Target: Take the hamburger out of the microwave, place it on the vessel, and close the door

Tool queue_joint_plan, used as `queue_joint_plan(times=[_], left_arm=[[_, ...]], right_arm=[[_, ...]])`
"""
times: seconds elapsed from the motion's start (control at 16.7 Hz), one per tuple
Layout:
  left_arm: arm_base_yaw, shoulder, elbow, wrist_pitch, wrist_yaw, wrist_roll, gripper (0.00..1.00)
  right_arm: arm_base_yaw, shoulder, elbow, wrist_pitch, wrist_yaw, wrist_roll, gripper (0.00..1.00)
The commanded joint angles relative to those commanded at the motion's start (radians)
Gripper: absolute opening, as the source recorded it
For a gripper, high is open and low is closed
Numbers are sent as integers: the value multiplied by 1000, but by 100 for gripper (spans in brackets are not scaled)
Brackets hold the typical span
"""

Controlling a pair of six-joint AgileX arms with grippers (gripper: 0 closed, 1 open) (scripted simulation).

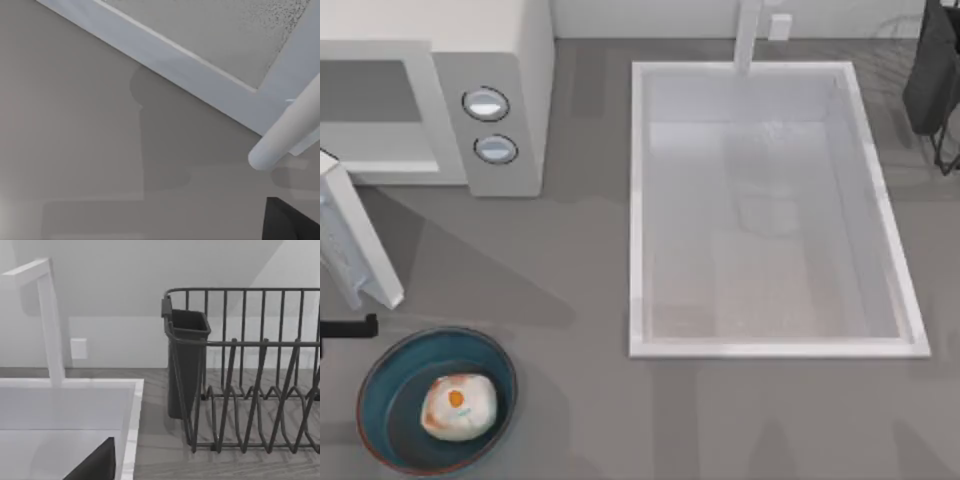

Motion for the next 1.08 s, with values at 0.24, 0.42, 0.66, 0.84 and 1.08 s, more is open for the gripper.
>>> queue_joint_plan(times=[0.24,0.42,0.66,0.84,1.08], left_arm=[[-30,-19,-11,2,-28,-29,0],[-27,-12,-5,3,-24,-28,0],[-36,105,73,54,-29,-33,0],[-48,287,167,117,-36,-39,0],[-64,466,272,194,-46,-48,0]], right_arm=[[0,0,0,0,0,0,100],[0,0,0,0,0,0,100],[0,0,0,0,0,0,100],[0,0,0,0,0,0,100],[0,0,0,0,0,0,100]])
